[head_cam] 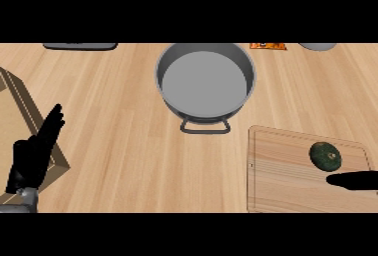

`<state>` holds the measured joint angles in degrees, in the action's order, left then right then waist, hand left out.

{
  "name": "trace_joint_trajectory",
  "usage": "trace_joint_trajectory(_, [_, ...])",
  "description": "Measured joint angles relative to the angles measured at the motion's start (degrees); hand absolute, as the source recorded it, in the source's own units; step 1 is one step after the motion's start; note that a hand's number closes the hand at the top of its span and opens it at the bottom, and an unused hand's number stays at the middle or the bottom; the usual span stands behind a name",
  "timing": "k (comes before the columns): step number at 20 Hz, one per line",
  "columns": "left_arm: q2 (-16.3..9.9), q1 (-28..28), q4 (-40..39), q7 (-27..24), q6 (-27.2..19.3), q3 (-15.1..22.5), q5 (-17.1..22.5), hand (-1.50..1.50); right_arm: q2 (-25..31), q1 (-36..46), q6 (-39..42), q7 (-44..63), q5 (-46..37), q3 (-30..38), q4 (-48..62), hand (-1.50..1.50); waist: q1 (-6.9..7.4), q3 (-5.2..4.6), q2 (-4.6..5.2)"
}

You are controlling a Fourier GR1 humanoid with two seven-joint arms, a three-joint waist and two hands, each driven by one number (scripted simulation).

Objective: Pick the squash from the cutting board and place it in the pot

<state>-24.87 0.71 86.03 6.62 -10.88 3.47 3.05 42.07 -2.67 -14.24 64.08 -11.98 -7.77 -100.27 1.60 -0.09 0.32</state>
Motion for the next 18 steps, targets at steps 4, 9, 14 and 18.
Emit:
trace_joint_trajectory(4, [0.3, -0.3, 0.0, 0.1, 0.4, -0.6, -0.2, 0.0, -0.6, 7.0, 3.5, 0.3, 3.0, -0.2, 6.5, -1.5, -0.2, 0.04, -0.07])
trace_joint_trajectory(9, [0.6, -1.3, 0.2, -0.4, 0.8, -1.4, -0.6, 0.0, -2.3, 11.9, 6.4, 0.6, 2.9, -2.3, 13.1, -1.5, -0.52, 0.05, -0.16])
trace_joint_trajectory(14, [0.6, -1.0, -0.7, -0.5, 2.1, -2.6, -0.5, 0.0, -3.5, 15.8, 9.3, 0.4, 2.9, -3.1, 19.0, -1.5, -0.86, 0.07, -0.2])
trace_joint_trajectory(18, [0.7, -1.0, 0.2, 0.3, 2.6, -3.5, -0.8, 0.0, -6.1, 18.7, 10.7, -0.3, 1.7, -3.4, 24.4, -1.5, -0.9, 0.08, -0.23])
